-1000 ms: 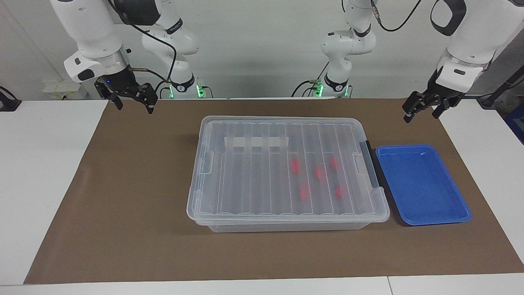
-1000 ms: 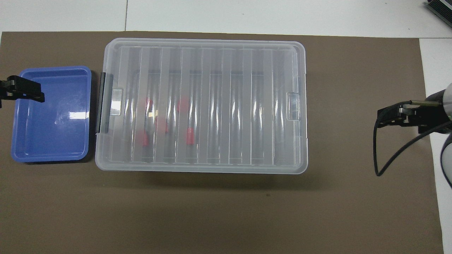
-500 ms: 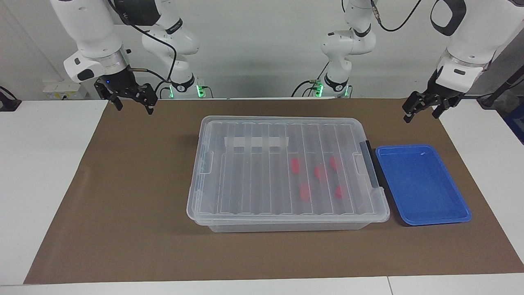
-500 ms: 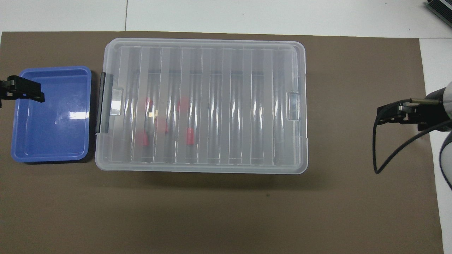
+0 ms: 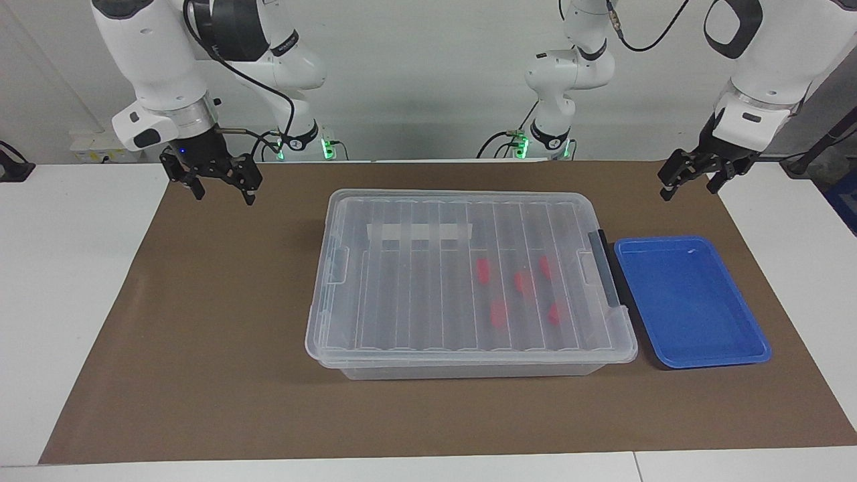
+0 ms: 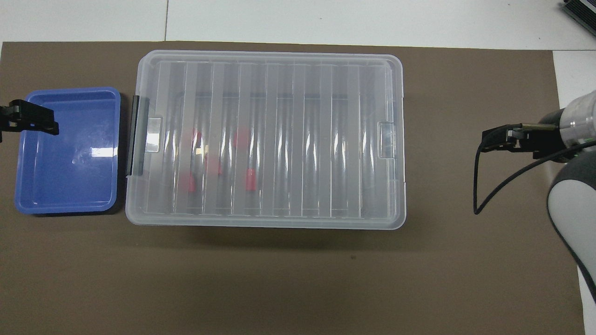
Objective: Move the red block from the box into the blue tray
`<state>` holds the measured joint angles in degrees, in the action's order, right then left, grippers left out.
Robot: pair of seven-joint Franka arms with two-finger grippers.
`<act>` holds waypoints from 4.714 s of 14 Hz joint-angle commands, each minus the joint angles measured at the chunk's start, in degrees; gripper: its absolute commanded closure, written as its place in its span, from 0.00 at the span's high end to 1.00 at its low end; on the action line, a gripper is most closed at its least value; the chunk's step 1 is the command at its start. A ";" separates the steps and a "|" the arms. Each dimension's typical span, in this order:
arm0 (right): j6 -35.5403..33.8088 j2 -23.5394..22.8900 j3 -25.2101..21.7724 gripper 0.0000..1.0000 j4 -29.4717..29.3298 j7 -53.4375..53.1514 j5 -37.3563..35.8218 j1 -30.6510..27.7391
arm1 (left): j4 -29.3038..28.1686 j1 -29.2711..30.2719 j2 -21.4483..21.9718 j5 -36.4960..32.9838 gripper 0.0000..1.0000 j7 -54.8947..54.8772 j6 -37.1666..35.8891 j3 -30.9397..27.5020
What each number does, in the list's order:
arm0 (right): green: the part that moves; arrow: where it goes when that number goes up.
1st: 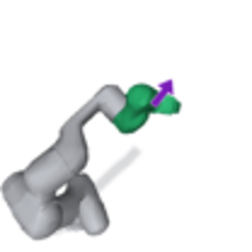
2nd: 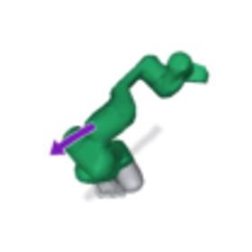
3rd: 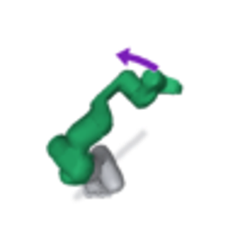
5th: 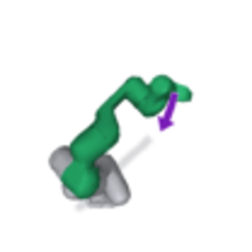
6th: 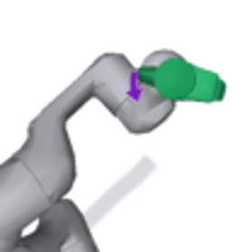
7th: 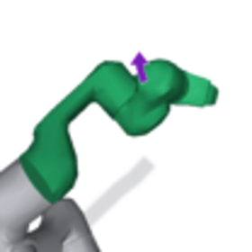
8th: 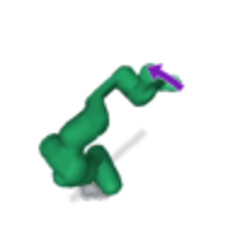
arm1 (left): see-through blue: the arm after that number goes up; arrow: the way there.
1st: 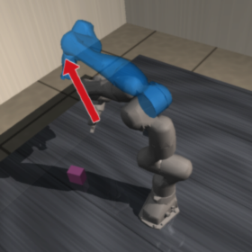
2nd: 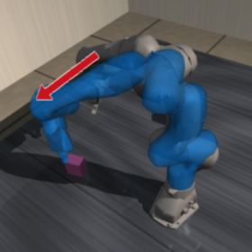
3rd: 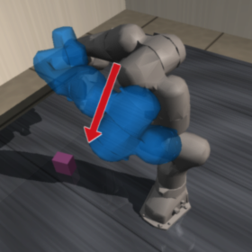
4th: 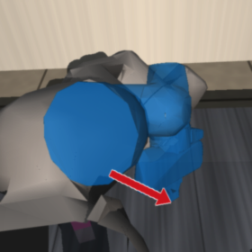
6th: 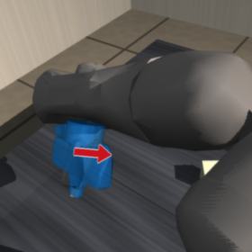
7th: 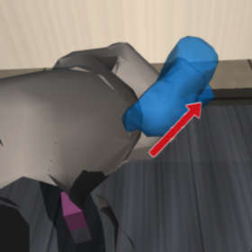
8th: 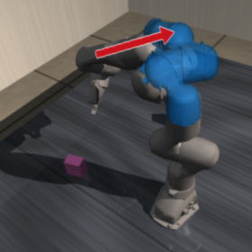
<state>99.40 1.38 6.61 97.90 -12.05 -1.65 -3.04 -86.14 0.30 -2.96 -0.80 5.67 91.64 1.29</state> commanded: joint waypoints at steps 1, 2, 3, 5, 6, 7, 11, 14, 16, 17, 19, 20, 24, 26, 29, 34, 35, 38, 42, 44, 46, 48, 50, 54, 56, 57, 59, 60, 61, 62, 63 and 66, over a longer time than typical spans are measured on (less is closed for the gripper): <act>3.42 -1.98 0.50 1.00 0.98 -3.84 -0.11 2.06 | -2.10 -0.04 1.64 -0.96 1.00 -0.49 1.35 -0.06; 4.65 -2.69 0.51 1.00 0.98 -5.34 -0.11 3.55 | -2.19 -0.04 1.64 -0.96 1.00 -0.49 1.35 -0.06; 5.27 -3.48 0.51 1.00 0.98 -5.87 -0.20 4.61 | -2.19 -0.04 1.64 -0.96 1.00 -0.49 1.35 -0.06; 7.29 -4.80 0.51 1.00 1.50 -6.92 -0.20 6.10 | -2.19 -0.04 1.64 -0.96 1.00 -0.49 1.35 -0.06; 8.25 -5.68 0.51 1.00 1.59 -8.06 -0.11 7.59 | -2.19 -0.04 1.64 -0.96 1.00 -0.49 1.35 -0.06; 9.31 -6.21 0.51 1.00 1.68 -8.77 -0.20 8.21 | -2.19 -0.04 1.64 -0.96 1.00 -0.49 1.35 -0.06; 9.84 -7.35 0.51 0.99 2.64 -8.95 -0.46 9.97 | -2.19 -0.04 1.64 -0.96 1.00 -0.49 1.35 -0.06; 12.38 -7.79 0.51 0.99 5.71 -8.69 -0.81 10.77 | -2.19 -0.04 1.64 -0.96 1.00 -0.49 1.35 -0.06; 13.53 -7.79 0.51 0.99 7.39 -7.99 -0.99 10.77 | -2.19 -0.04 1.64 -0.96 1.00 -0.49 1.35 -0.06; 13.36 -7.79 0.51 0.99 7.65 -6.77 -1.08 10.77 | -2.19 -0.04 1.64 -0.96 1.00 -0.49 1.35 -0.06; 13.27 -7.44 0.42 0.99 9.06 -2.83 -1.17 10.68 | -2.10 -0.04 1.64 -0.96 1.00 -0.49 1.35 -0.06; 13.01 -7.44 0.33 0.99 9.06 -1.24 -1.25 10.42 | -2.10 -0.04 1.64 -0.96 1.00 -0.49 1.35 -0.06; 13.01 -7.71 0.33 0.99 9.06 4.83 -1.43 8.23 | -2.19 -0.04 1.64 -0.96 1.00 -0.49 1.35 -0.06; 13.18 -7.88 0.33 0.99 8.71 8.26 -2.48 6.47 | -2.19 -0.04 1.64 -0.96 1.00 -0.49 1.35 -0.06; 13.54 -8.14 0.33 0.99 8.36 13.09 -3.01 4.19 | -2.19 -0.39 1.73 -0.96 1.00 -0.13 1.08 -0.06; 13.54 -8.41 0.24 0.99 8.18 22.31 -3.80 -0.20 | -3.24 -0.12 2.52 0.00 1.00 4.66 1.51 -0.14; 13.45 -8.41 0.33 0.99 8.10 24.68 -3.80 -1.43 | -3.68 -0.82 2.52 0.01 1.00 12.18 3.44 -0.06; 13.54 -8.58 0.24 0.99 8.09 29.00 -3.80 -3.02 | -10.16 -3.53 4.63 0.01 1.00 24.63 11.96 0.47; 13.54 -8.58 0.24 0.99 8.09 37.86 -3.89 -6.80 | -10.54 -8.10 2.01 -0.51 1.00 30.62 15.57 0.38; 13.54 -8.58 0.24 0.99 8.09 41.22 -3.89 -8.30 | -9.05 -12.06 -1.33 -1.65 1.00 32.90 15.76 0.29; 13.62 -8.67 0.24 0.99 8.09 44.12 -3.89 -9.00 | -7.90 -16.19 -4.85 -4.64 1.00 35.72 16.89 0.38; 13.62 -8.67 0.24 0.99 8.01 45.71 -3.98 -9.88 | -11.04 -16.99 -4.95 -4.74 1.00 35.98 20.75 0.56; 13.54 -8.67 0.24 0.99 8.01 46.07 -3.89 -10.24 | -14.21 -19.10 -5.30 -4.74 1.00 36.77 24.88 0.56; 12.75 -8.67 0.24 0.99 7.57 45.54 -3.89 -10.06 | -24.67 -21.04 -1.18 -4.65 1.00 36.52 27.35 0.65; 11.70 -7.80 0.24 0.99 7.48 43.71 -3.63 -9.88 | -29.41 -19.99 -0.12 -4.30 1.00 35.81 32.61 0.65; 10.47 -7.18 0.33 0.99 7.39 41.43 -3.63 -9.62 | -30.13 -19.90 -0.55 -4.21 1.00 35.72 34.11 0.65; 9.06 -4.64 0.42 0.99 8.18 35.38 -3.19 -8.83 | -29.35 -20.16 -2.91 -4.21 1.00 35.72 34.74 0.65; 8.01 -3.67 0.68 0.99 8.18 31.86 -3.10 -8.39 | -28.82 -20.69 -5.45 -4.30 1.00 35.90 35.70 0.56; 6.43 -2.71 0.77 0.99 8.27 28.61 -3.01 -7.35 | -28.73 -21.47 -7.13 -4.30 1.00 35.90 37.36 0.56; 5.29 -1.91 0.77 0.99 8.27 25.70 -2.84 -6.20 | -28.82 -22.09 -8.45 -4.30 1.00 35.90 38.51 0.56; 5.19 -0.95 0.68 0.99 8.62 22.02 -2.75 -5.15 | -28.91 -22.18 -9.60 -4.30 1.00 35.90 39.39 0.56; 5.01 0.38 0.77 0.99 8.36 11.64 -2.49 -2.16 | -29.78 -23.50 -11.89 -4.30 1.00 35.29 42.65 0.56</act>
<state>104.66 0.28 7.17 105.35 5.08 -4.67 -6.09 -114.85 -21.84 -14.48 -4.31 41.32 131.95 2.68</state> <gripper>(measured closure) 0.009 0.000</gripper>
